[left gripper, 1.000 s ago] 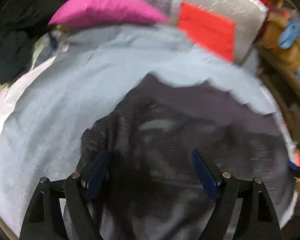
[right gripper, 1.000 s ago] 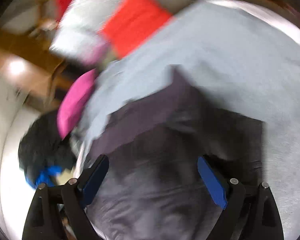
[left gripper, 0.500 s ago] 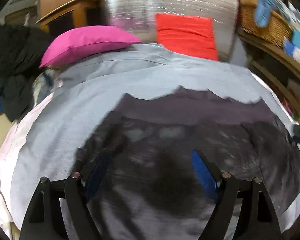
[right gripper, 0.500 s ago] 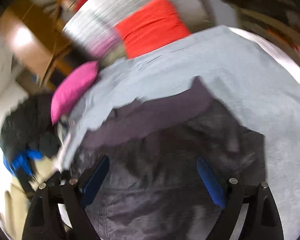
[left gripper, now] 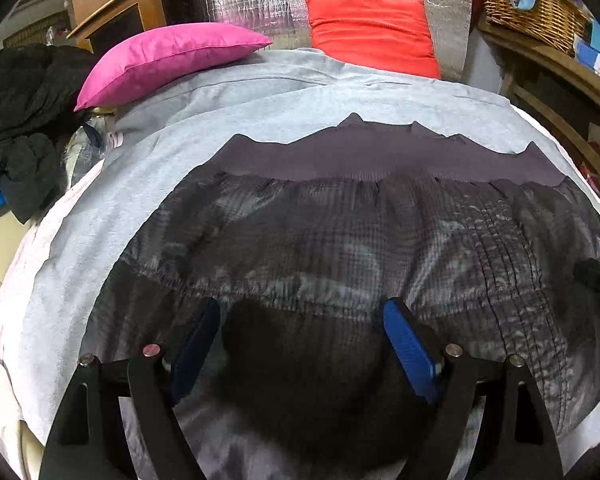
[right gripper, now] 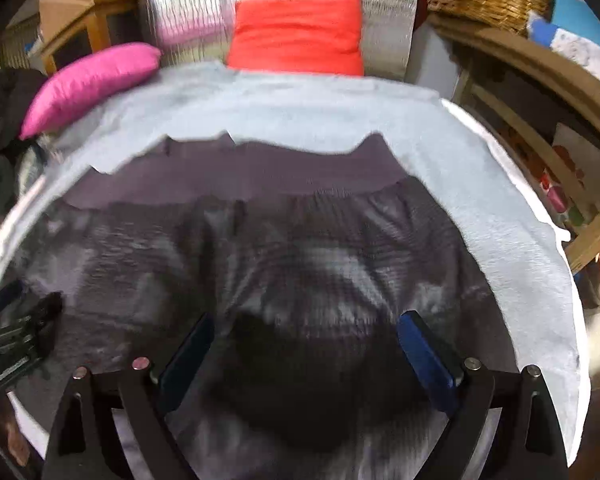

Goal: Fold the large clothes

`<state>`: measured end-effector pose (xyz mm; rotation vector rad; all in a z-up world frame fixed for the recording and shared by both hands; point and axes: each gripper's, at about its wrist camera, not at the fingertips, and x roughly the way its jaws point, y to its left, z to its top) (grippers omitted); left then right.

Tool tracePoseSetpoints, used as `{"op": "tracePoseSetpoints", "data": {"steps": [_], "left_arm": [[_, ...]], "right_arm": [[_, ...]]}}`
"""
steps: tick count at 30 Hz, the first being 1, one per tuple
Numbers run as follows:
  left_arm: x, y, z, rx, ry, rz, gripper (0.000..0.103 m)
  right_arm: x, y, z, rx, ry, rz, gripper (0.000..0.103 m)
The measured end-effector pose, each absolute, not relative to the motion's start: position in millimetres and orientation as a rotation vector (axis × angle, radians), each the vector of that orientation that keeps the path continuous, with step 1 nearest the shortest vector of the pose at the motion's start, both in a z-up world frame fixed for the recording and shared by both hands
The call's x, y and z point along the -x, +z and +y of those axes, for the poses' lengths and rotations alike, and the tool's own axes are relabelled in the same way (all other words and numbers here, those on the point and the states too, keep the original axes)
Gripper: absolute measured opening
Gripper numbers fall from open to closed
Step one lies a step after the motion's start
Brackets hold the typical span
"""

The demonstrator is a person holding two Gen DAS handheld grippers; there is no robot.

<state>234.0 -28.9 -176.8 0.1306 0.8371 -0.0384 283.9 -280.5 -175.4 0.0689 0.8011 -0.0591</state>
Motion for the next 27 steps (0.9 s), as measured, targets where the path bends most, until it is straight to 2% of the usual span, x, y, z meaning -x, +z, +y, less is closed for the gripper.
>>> {"op": "tracePoseSetpoints", "data": {"steps": [6,11,17,21,27], "left_arm": [[-224.8,-174.3,-24.5,-0.109,-0.037,0.835,0.085],[-211.0,-163.5,-22.7,-0.101,-0.049,0.809,0.085],[-185.0,-169.2,-12.4,-0.106,-0.040,0.776,0.085],[-186.2,-193.6,-17.4,-0.160,-0.041,0.806,0.086],[-166.8,-160.1,-10.3,-0.100,-0.081,0.758,0.085]], "right_arm": [[-245.1,-176.3,-256.9,-0.004,-0.058,0.717,0.095],[-248.7,-208.6,-254.3,0.032,-0.078,0.776,0.095],[-229.5,-191.1,-253.4,0.020,-0.084,0.729,0.095],[-224.1,-206.5,-259.9,0.003,-0.088,0.747,0.095],[-204.4,-179.3,-253.7,-0.029,-0.064,0.684,0.095]]}}
